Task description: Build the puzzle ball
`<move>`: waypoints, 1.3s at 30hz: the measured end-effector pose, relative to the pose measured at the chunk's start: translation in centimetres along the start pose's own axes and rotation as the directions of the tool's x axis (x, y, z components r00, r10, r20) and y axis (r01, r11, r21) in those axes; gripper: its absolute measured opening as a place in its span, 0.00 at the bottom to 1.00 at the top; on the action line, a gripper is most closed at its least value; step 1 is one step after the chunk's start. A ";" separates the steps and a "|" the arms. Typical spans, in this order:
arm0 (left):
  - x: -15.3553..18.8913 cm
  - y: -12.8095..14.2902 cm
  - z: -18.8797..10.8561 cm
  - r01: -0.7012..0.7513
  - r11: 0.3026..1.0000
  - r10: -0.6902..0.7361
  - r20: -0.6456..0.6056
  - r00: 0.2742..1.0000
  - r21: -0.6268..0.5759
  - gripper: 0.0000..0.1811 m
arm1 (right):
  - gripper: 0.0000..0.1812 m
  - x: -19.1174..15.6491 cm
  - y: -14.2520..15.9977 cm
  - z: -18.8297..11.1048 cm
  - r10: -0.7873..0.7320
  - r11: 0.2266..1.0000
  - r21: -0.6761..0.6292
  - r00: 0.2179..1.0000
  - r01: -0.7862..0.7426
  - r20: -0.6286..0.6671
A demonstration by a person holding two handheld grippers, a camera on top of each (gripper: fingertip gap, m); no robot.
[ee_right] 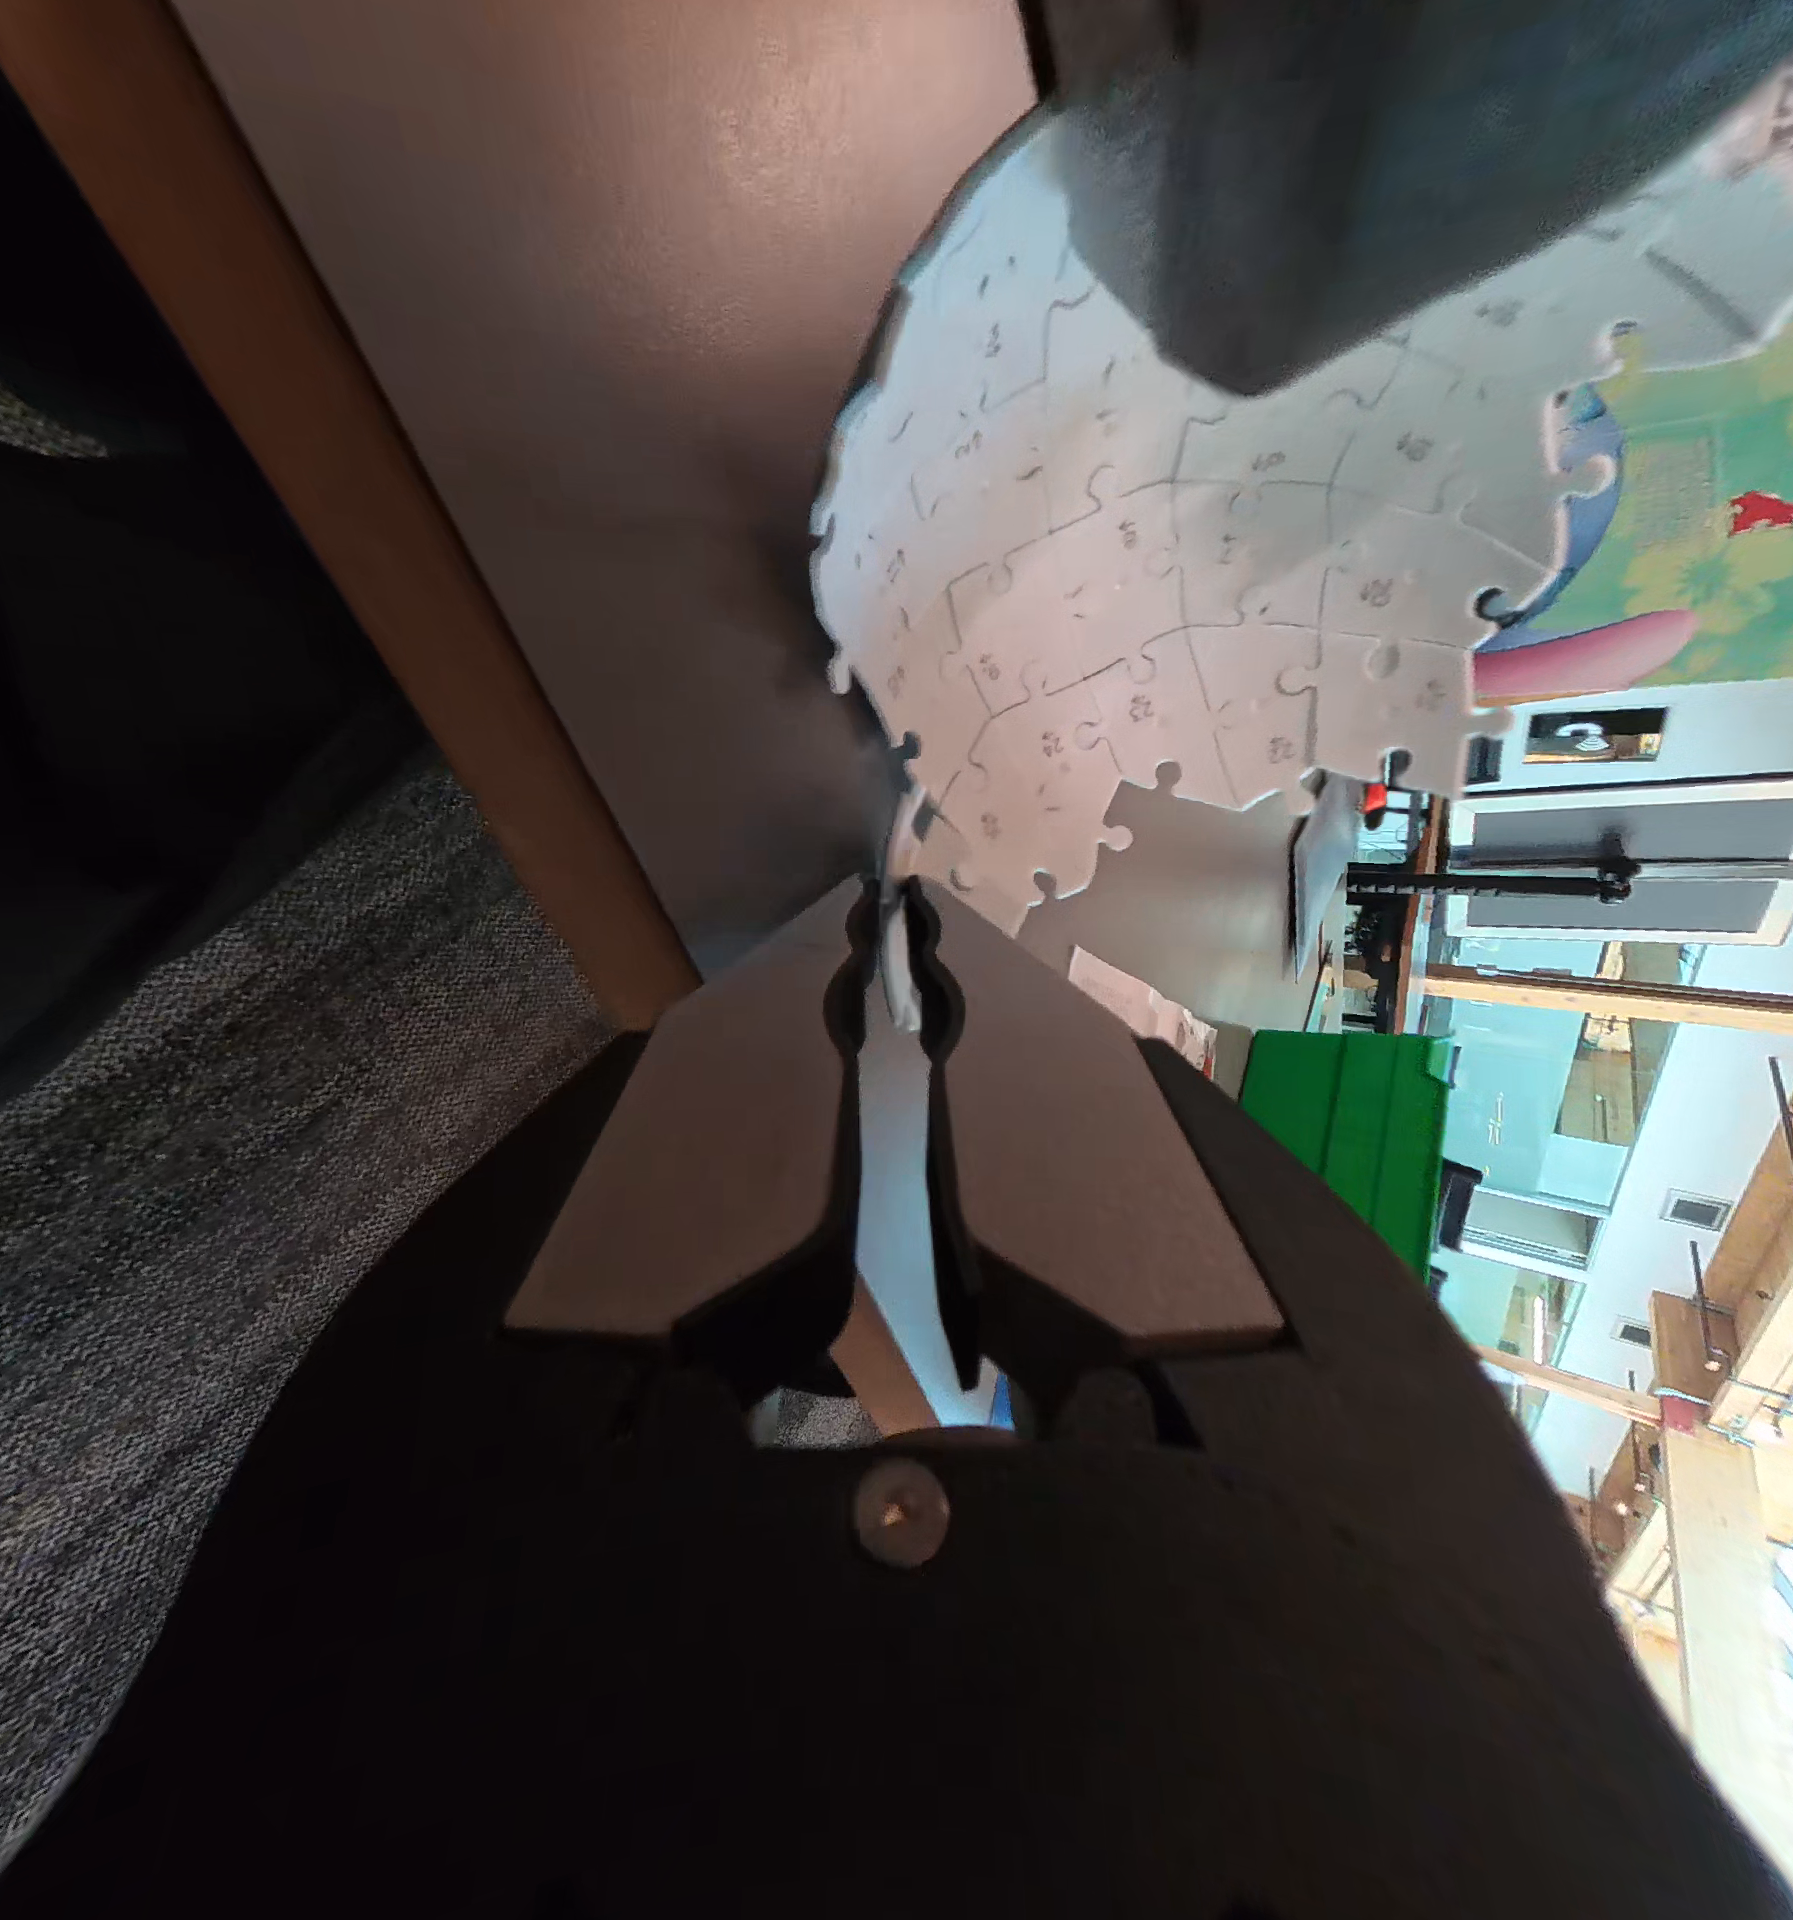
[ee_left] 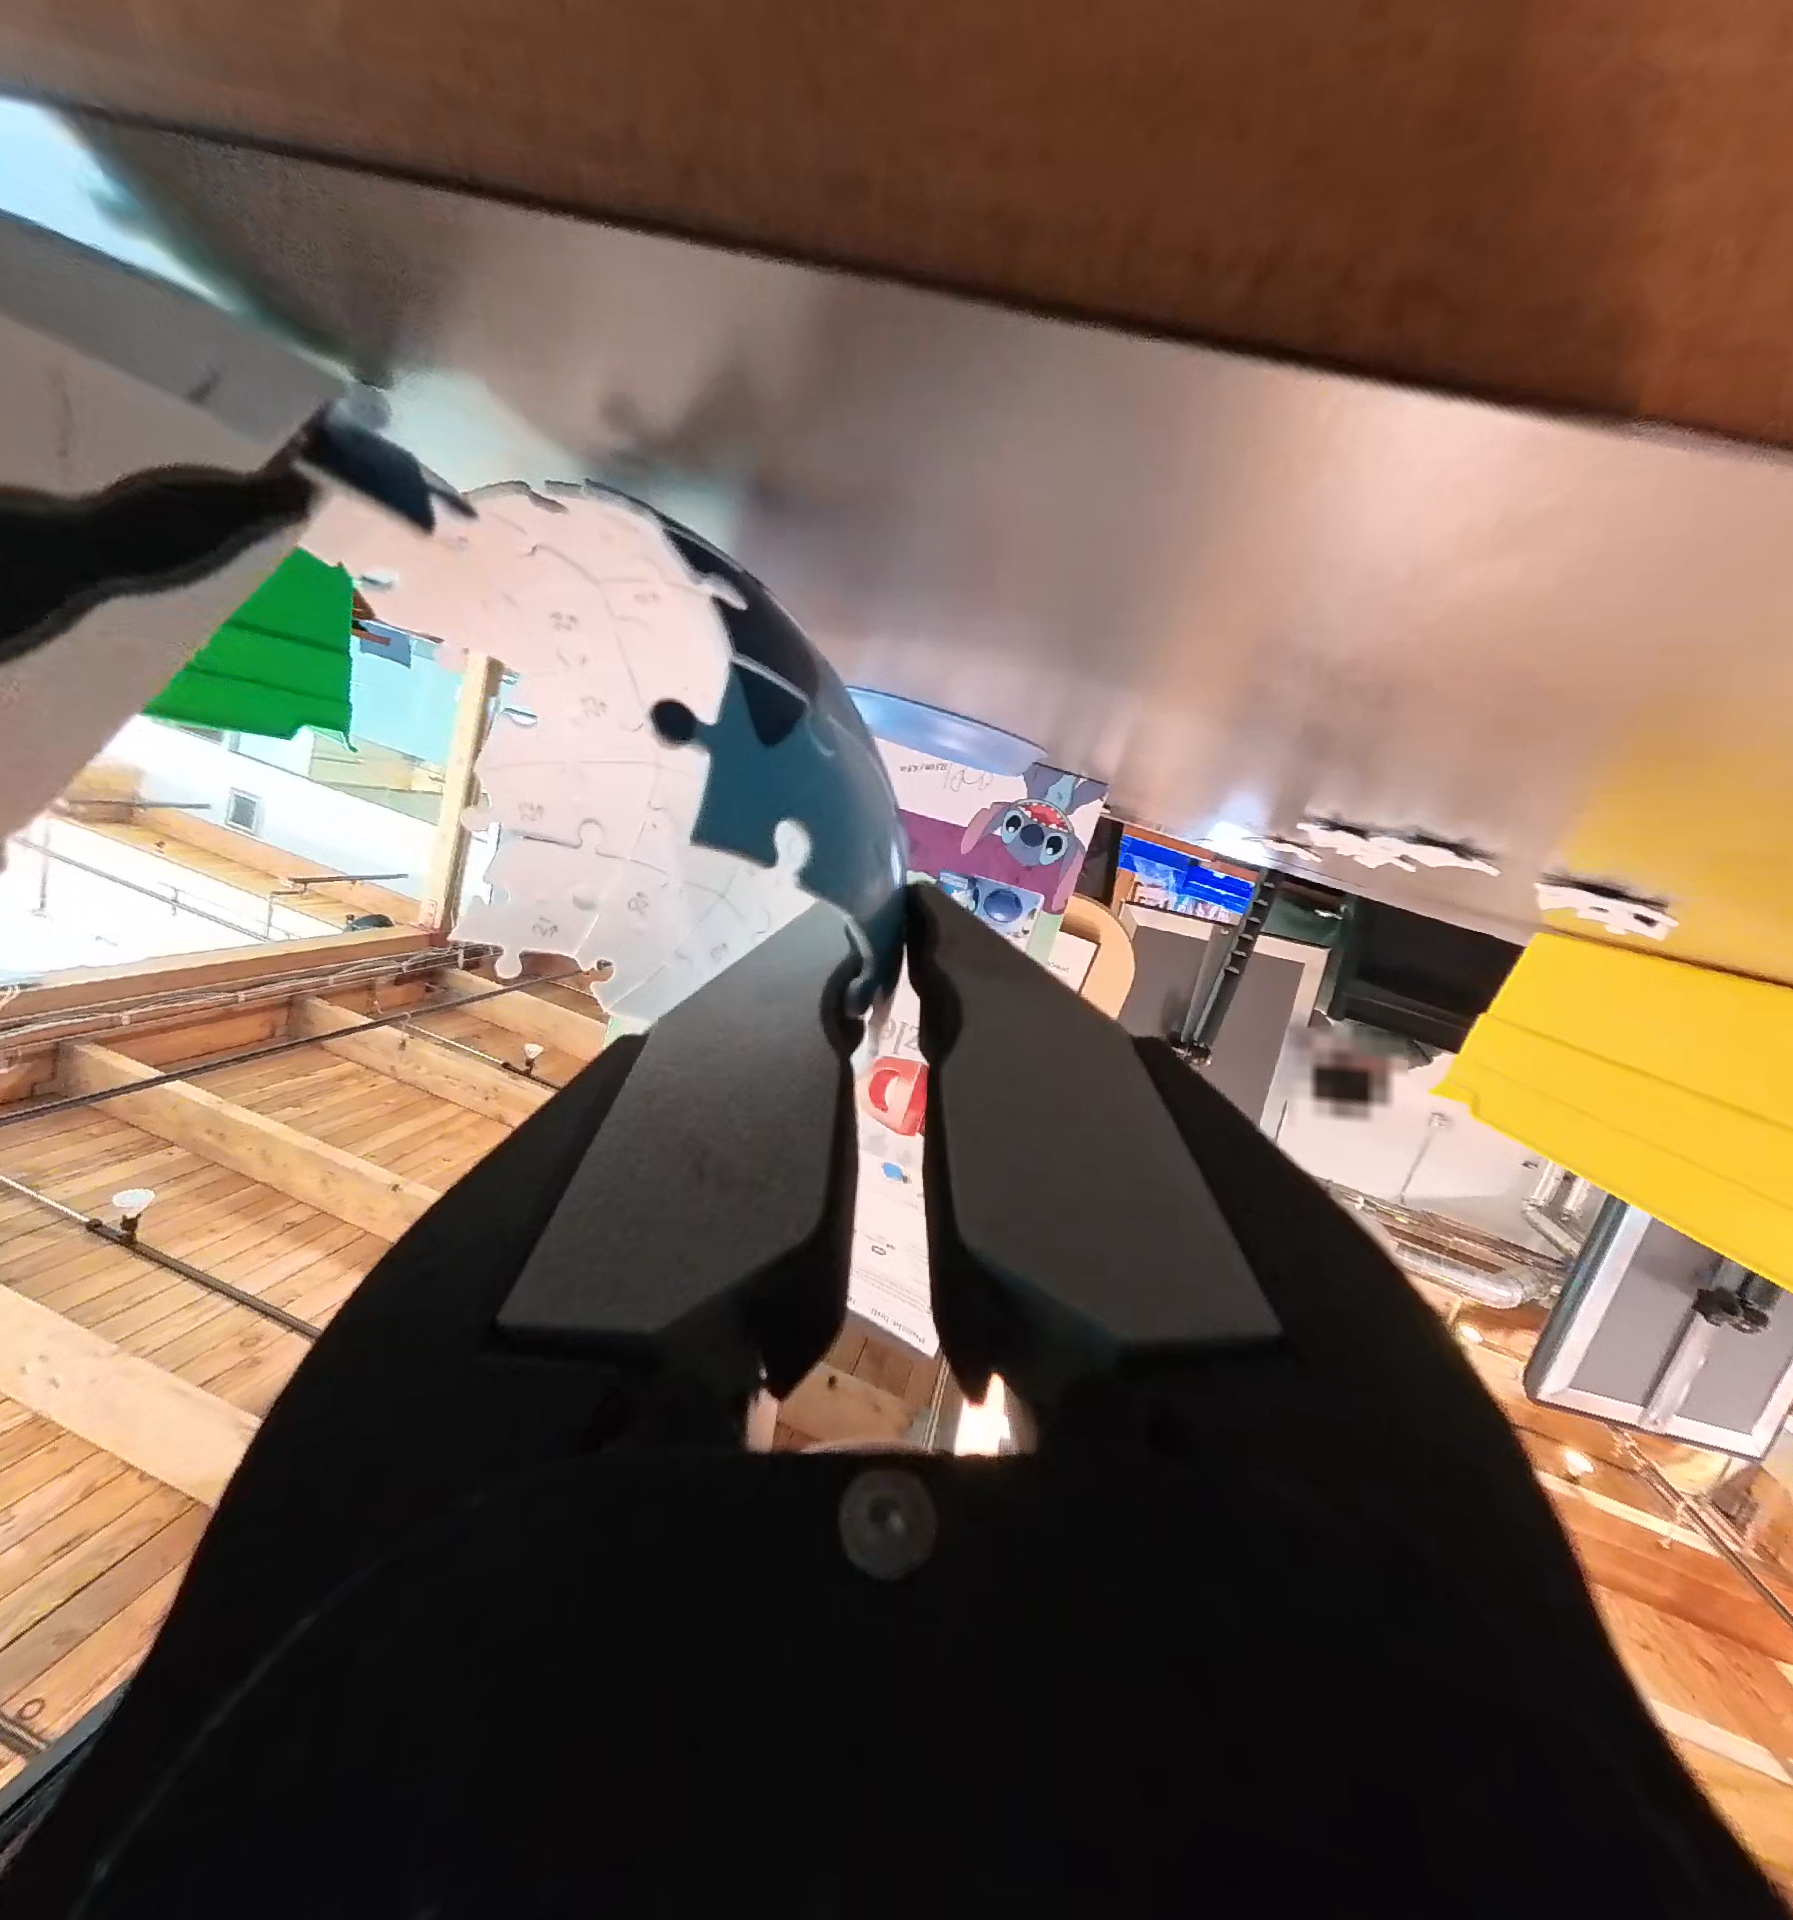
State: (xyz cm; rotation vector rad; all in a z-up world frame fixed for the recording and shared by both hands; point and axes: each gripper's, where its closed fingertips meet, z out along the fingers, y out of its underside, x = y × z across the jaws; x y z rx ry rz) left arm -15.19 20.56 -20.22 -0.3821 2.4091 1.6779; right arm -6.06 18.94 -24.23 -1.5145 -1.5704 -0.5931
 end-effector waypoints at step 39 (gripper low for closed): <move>3.1 1.2 1.0 0.008 0.999 -0.012 -0.115 0.993 -0.037 0.01 | 0.11 3.3 0.8 2.5 0.755 0.563 -0.153 0.429 -0.812 0.496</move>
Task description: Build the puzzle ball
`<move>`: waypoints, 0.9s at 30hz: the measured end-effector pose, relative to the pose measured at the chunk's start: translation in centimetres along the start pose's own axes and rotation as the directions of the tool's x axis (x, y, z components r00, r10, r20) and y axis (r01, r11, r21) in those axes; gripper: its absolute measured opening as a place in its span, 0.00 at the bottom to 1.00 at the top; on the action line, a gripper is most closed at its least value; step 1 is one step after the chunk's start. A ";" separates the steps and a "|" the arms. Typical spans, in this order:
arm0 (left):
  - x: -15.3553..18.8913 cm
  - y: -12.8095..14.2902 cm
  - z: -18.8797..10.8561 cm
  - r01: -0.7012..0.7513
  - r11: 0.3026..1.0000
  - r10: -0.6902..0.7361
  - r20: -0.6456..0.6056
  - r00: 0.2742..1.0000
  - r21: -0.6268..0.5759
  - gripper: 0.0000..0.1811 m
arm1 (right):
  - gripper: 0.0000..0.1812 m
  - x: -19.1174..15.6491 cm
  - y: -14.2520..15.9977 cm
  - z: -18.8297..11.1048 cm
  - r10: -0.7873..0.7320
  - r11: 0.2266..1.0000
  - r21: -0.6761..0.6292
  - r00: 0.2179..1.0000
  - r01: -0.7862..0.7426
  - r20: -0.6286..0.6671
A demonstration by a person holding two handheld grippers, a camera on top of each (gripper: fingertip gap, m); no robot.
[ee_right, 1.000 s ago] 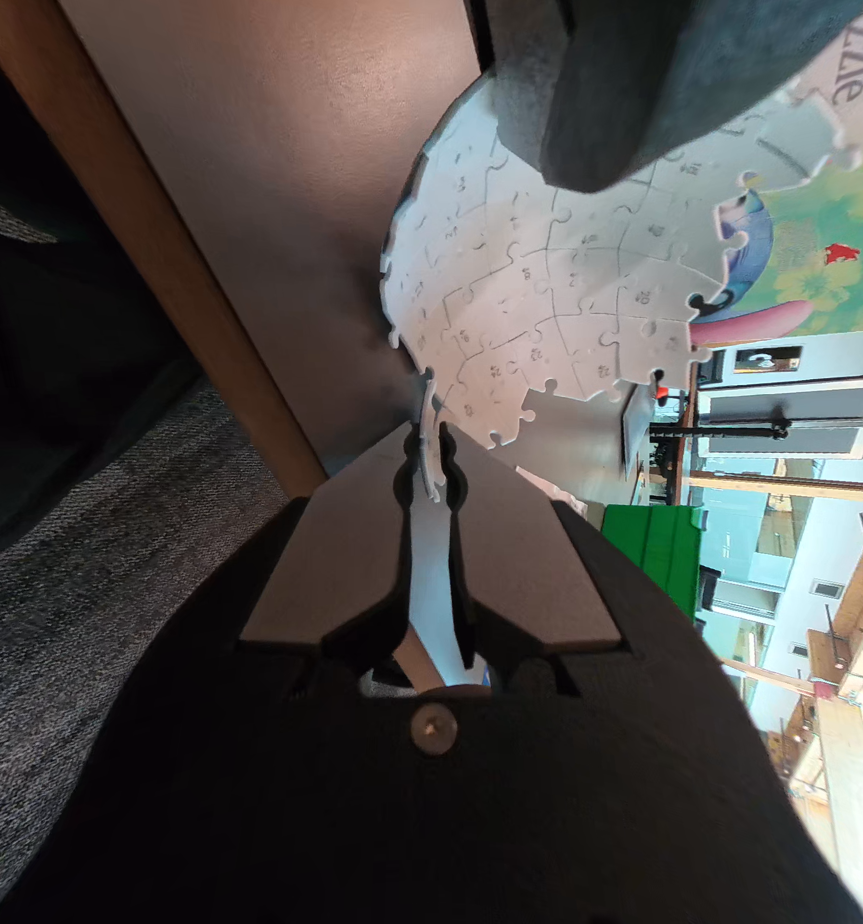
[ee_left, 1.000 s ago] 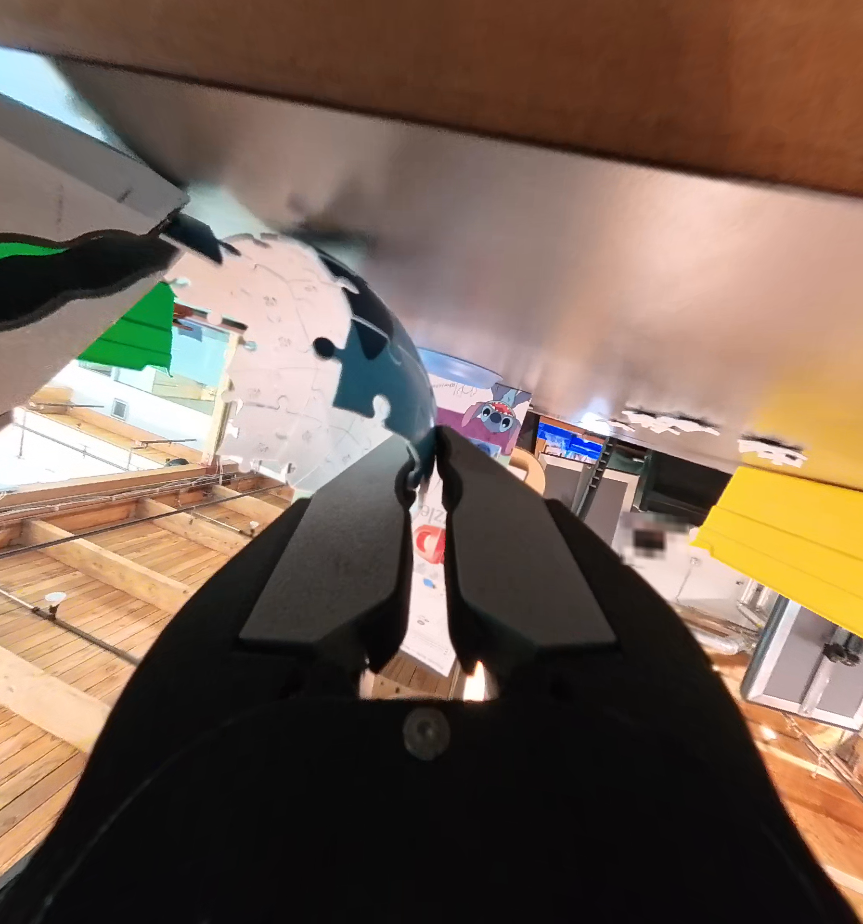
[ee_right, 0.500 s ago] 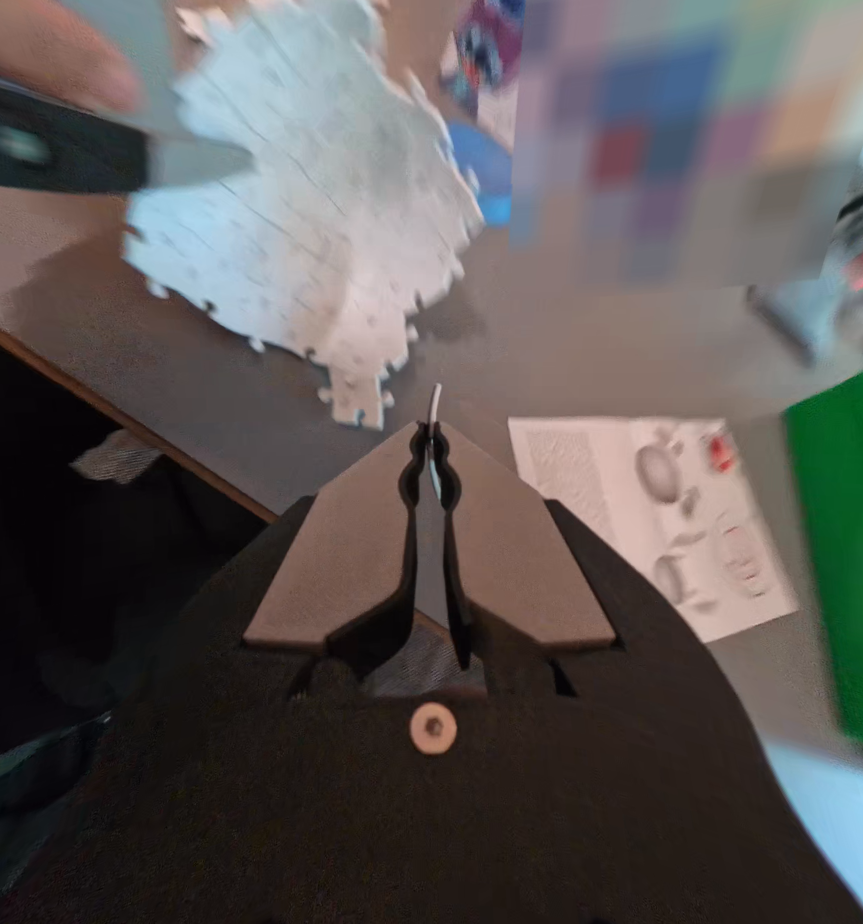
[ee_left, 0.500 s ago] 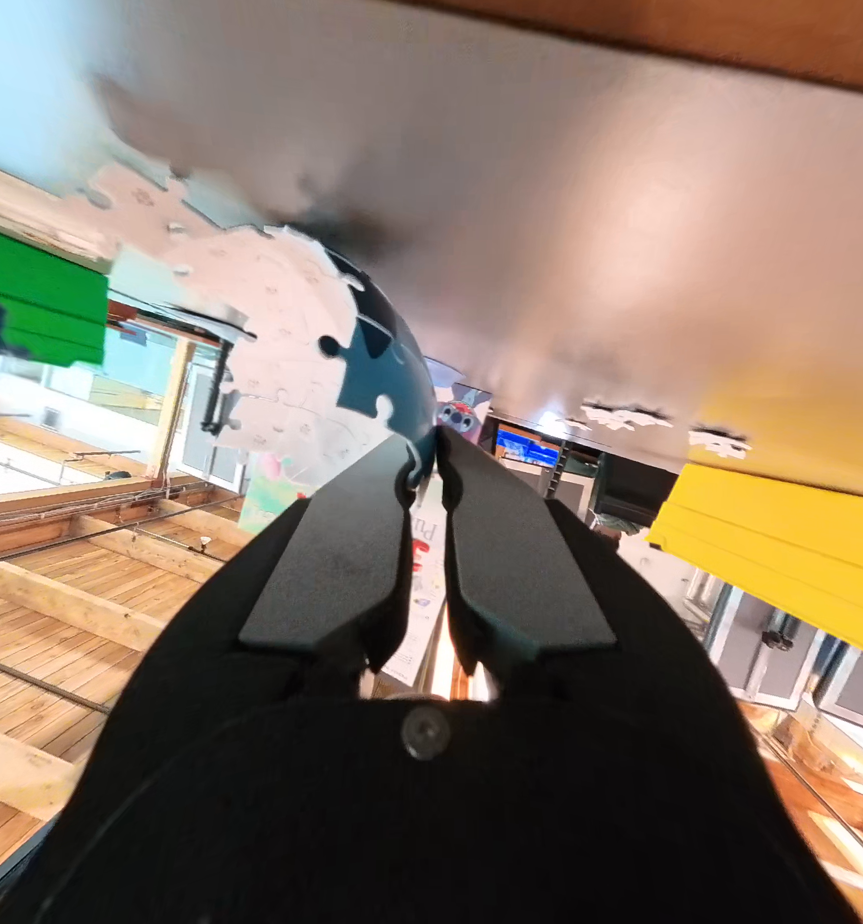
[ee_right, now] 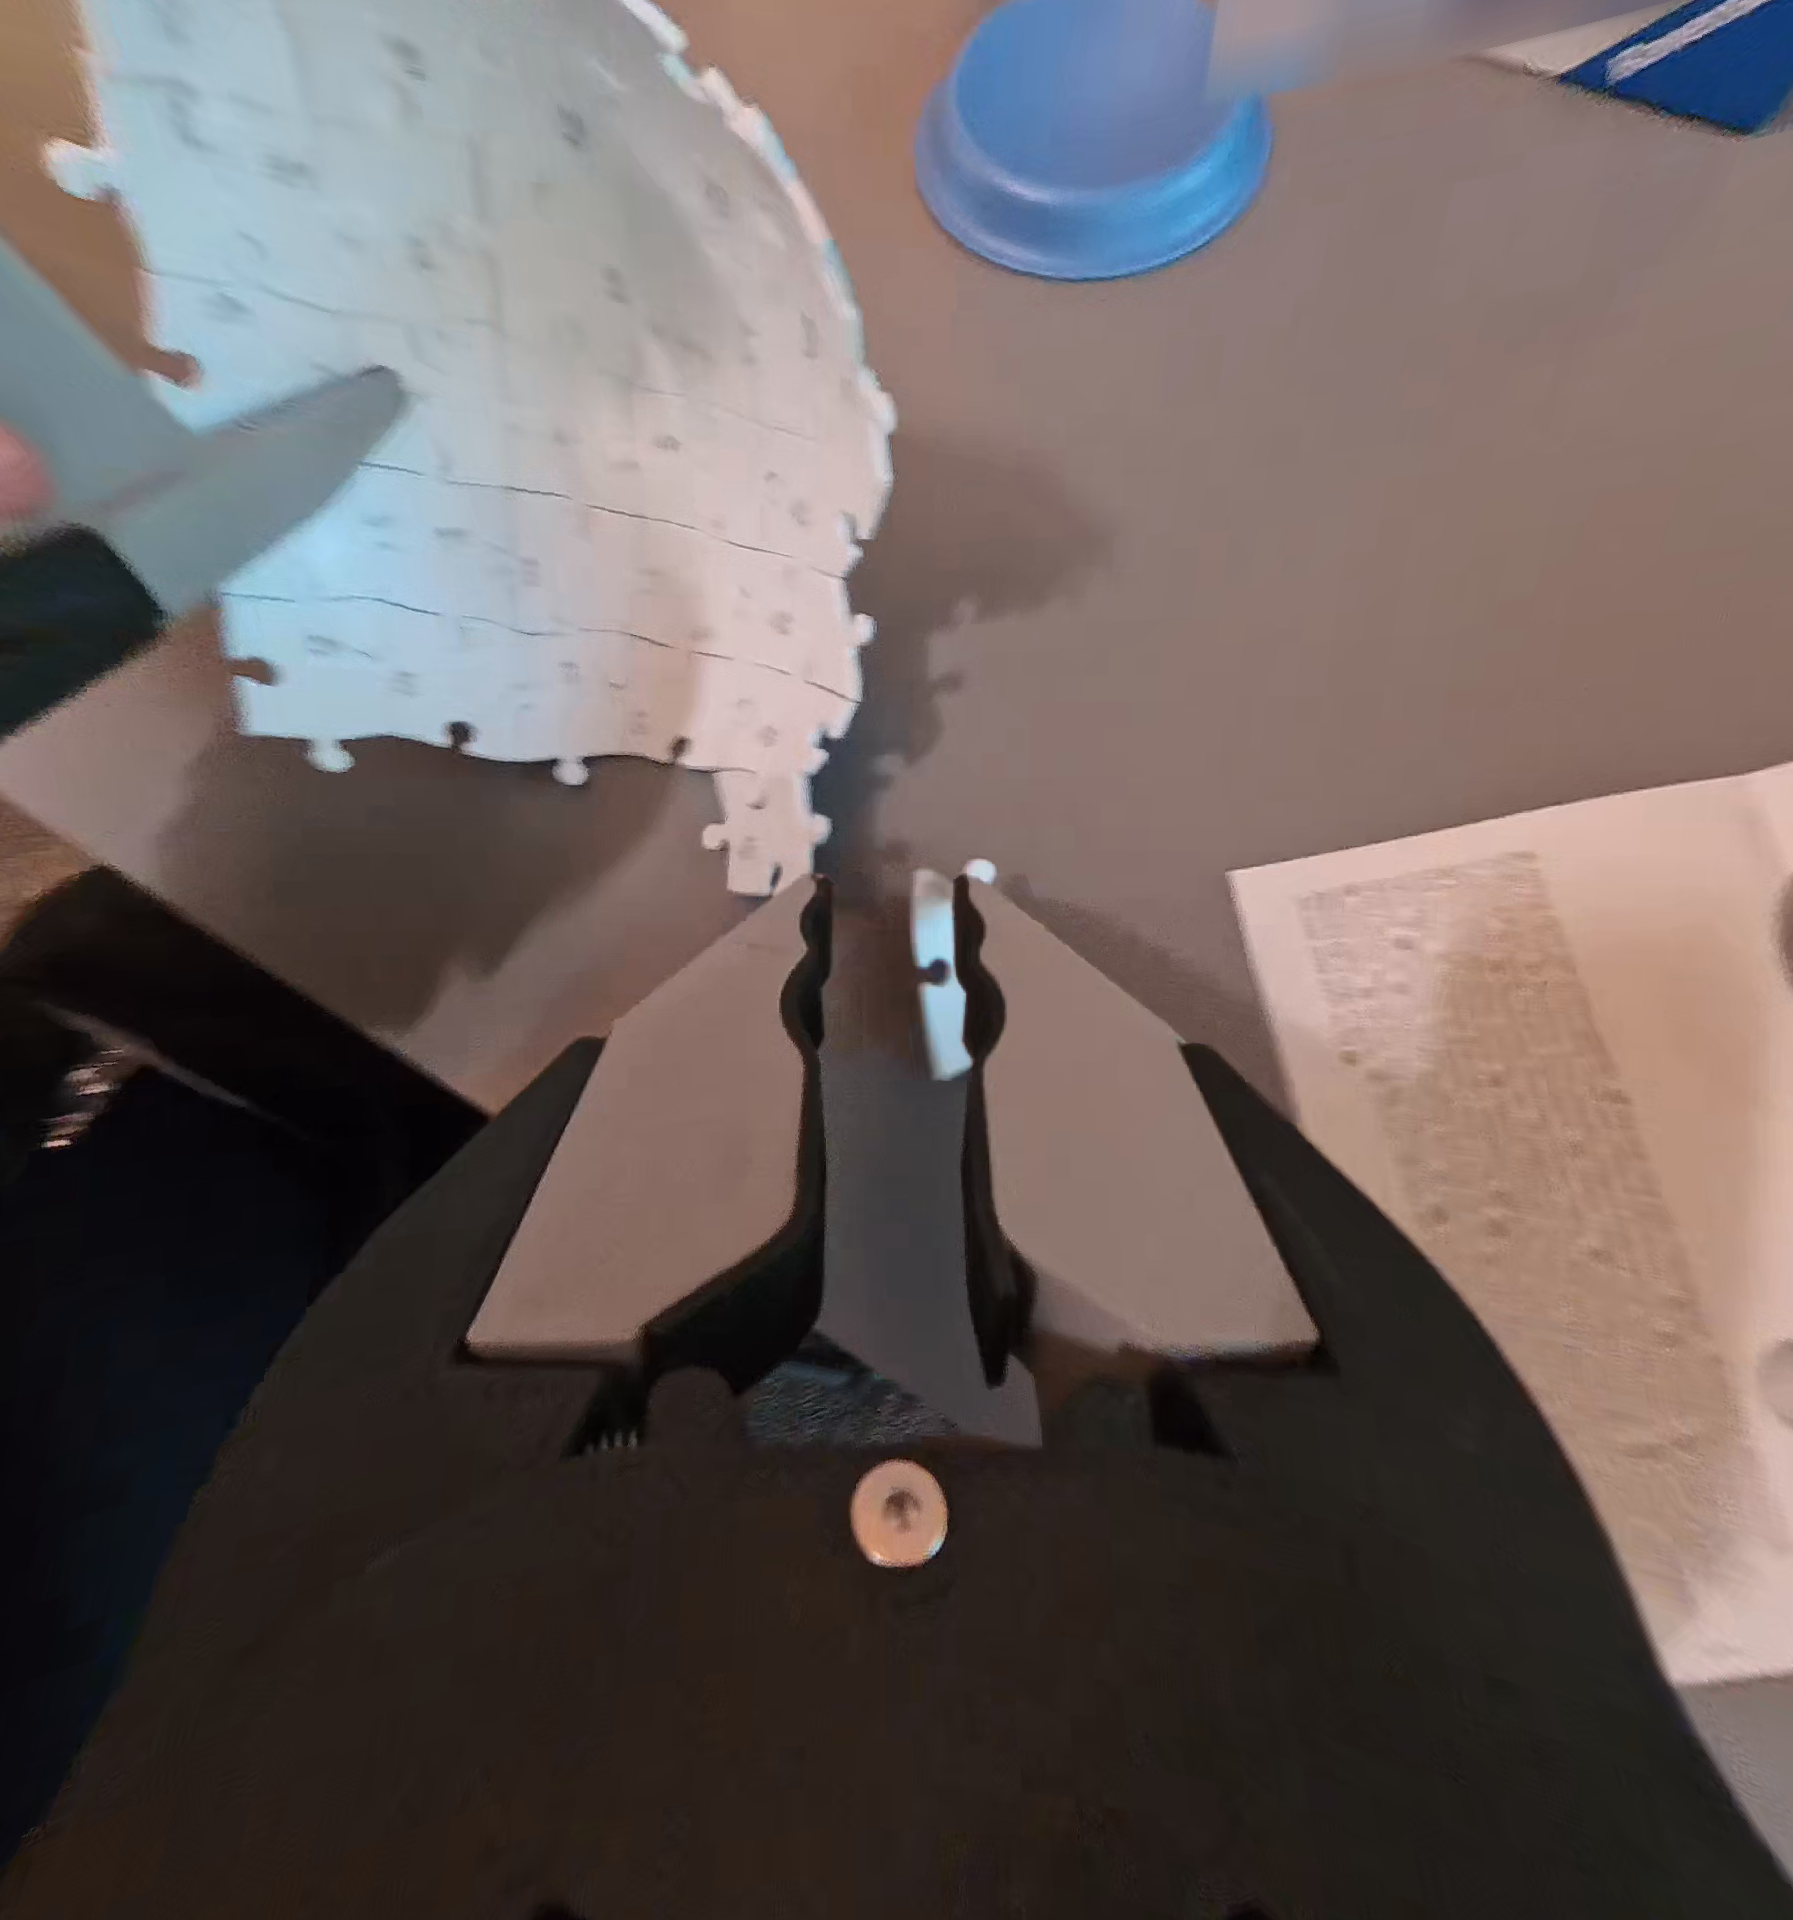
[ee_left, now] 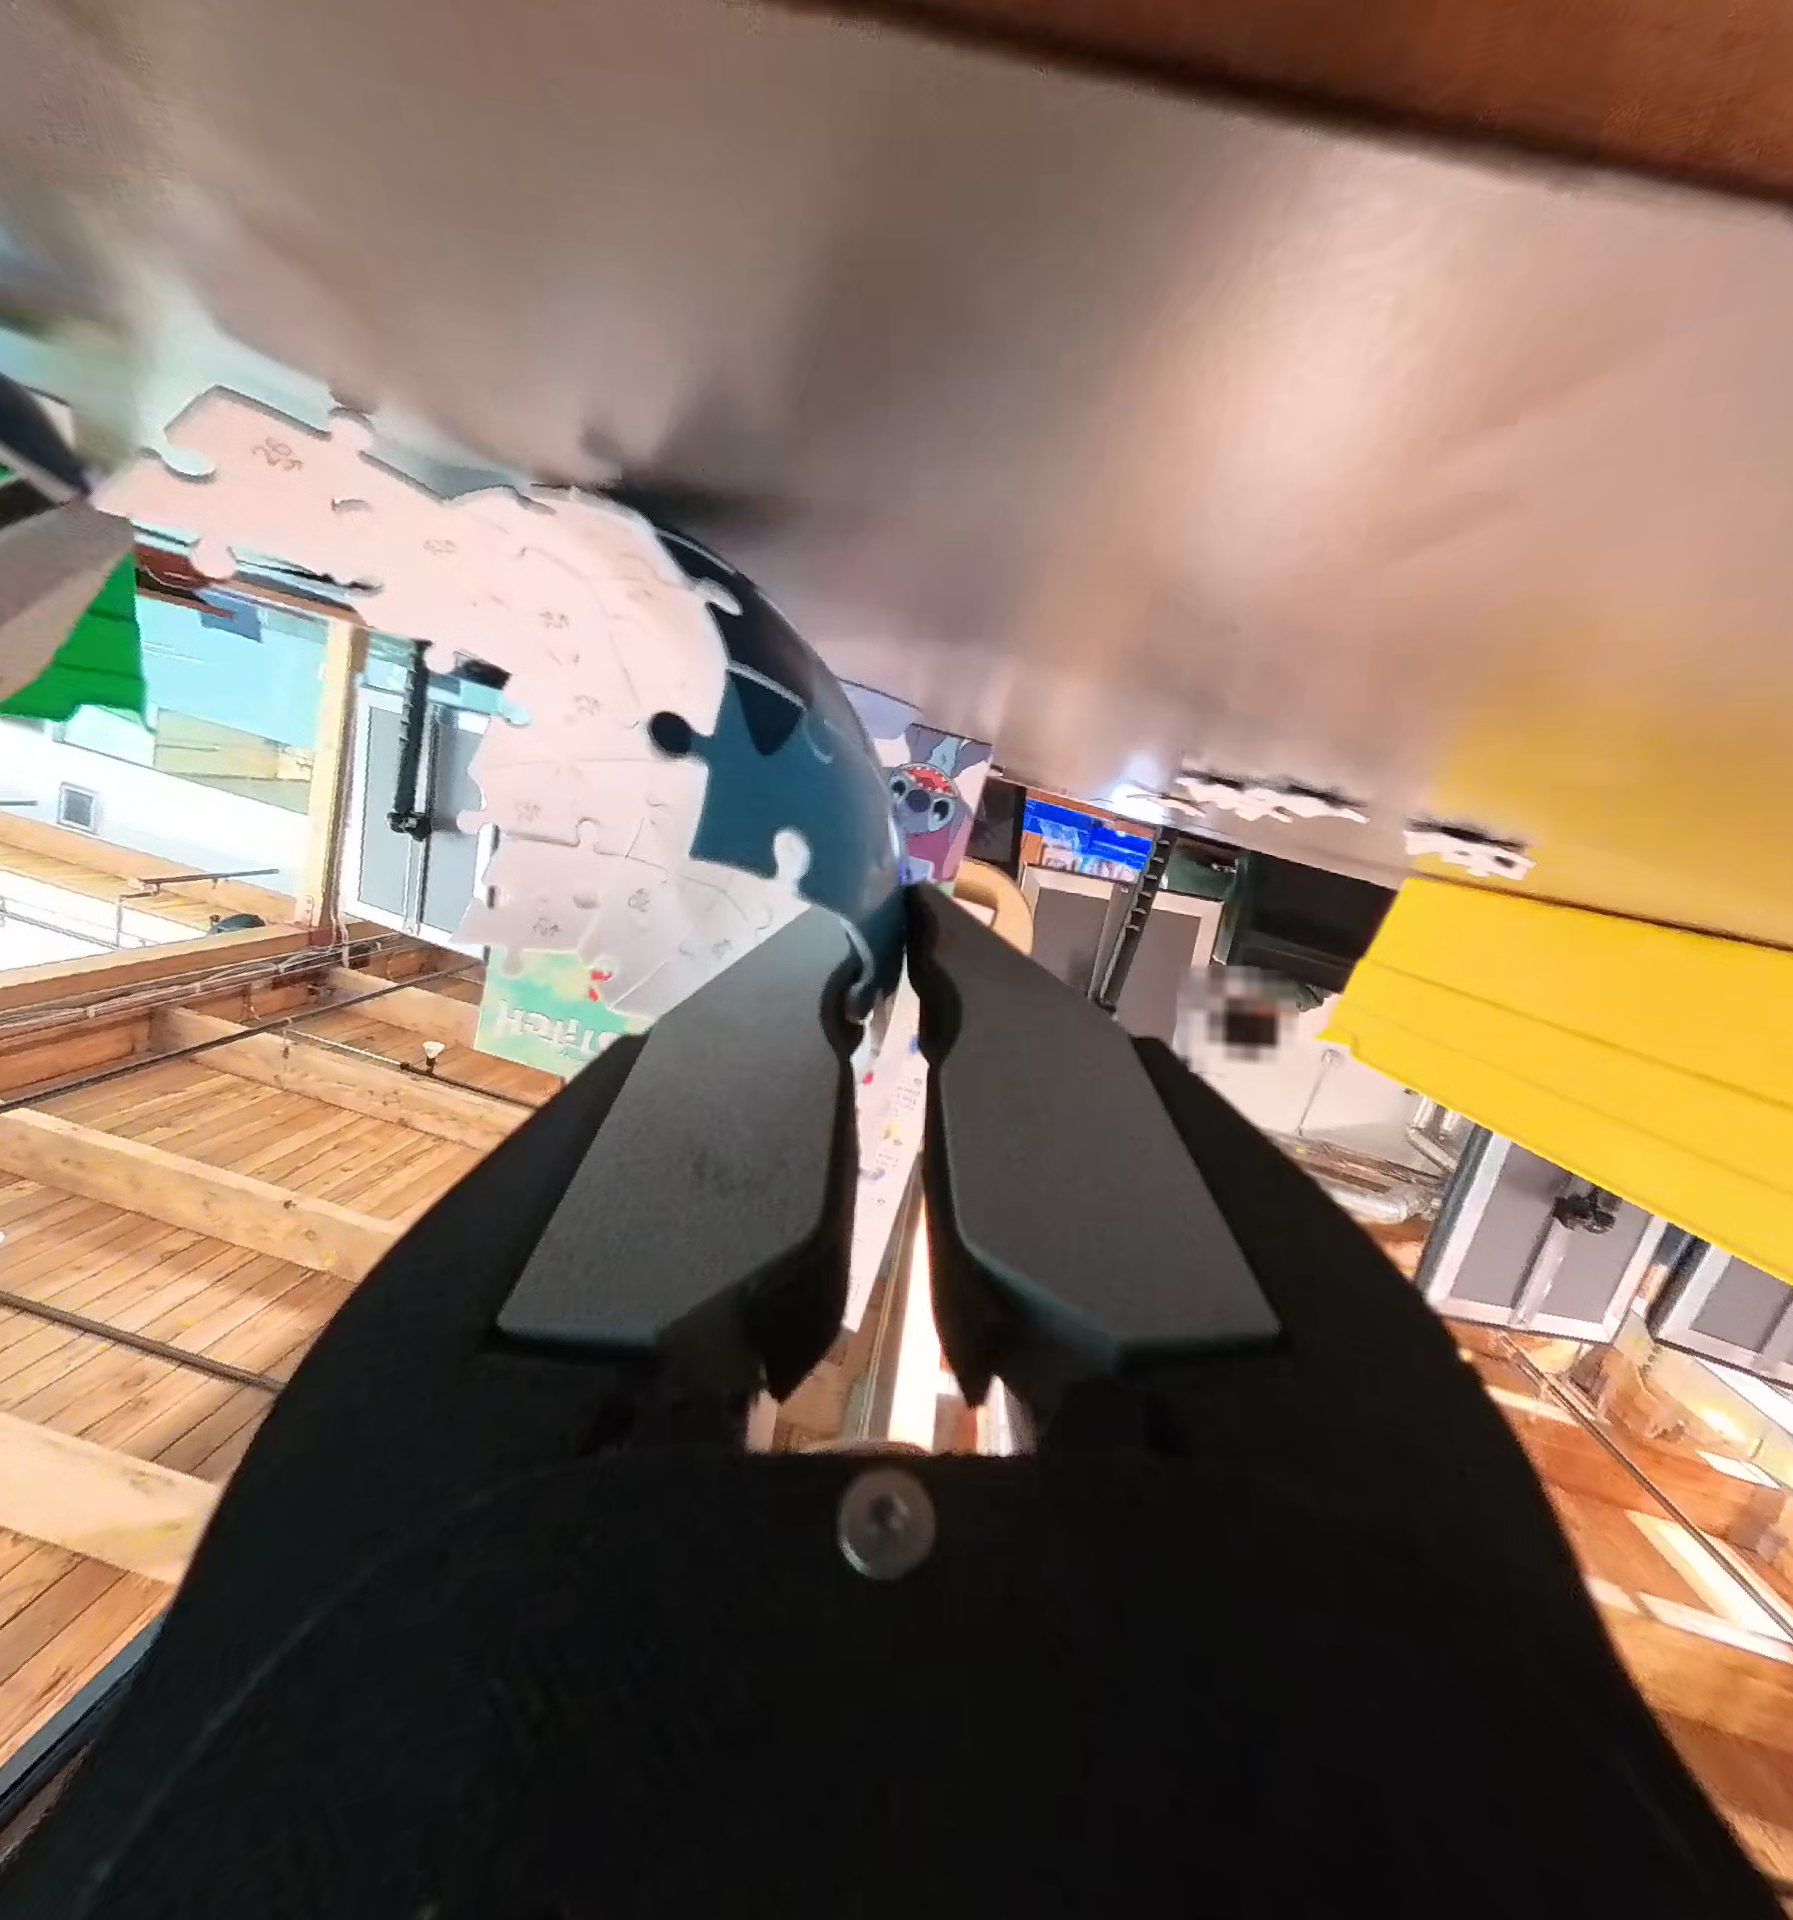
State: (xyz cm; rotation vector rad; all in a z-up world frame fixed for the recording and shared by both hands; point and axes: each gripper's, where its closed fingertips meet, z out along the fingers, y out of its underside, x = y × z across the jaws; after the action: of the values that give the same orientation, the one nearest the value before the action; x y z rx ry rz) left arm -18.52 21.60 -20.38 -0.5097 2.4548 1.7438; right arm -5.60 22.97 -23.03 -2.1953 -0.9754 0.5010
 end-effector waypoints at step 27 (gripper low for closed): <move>-0.2 -1.2 -1.9 0.012 0.999 -0.016 -0.069 0.998 -0.050 0.01 | 0.03 -3.3 -0.3 1.9 0.323 0.937 0.013 0.883 -0.348 0.341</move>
State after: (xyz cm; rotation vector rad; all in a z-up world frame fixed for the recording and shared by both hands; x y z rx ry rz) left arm -17.69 19.52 -20.76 -0.6001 2.4527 1.8149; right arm -8.98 21.37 -23.87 -2.2641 -0.7228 1.0863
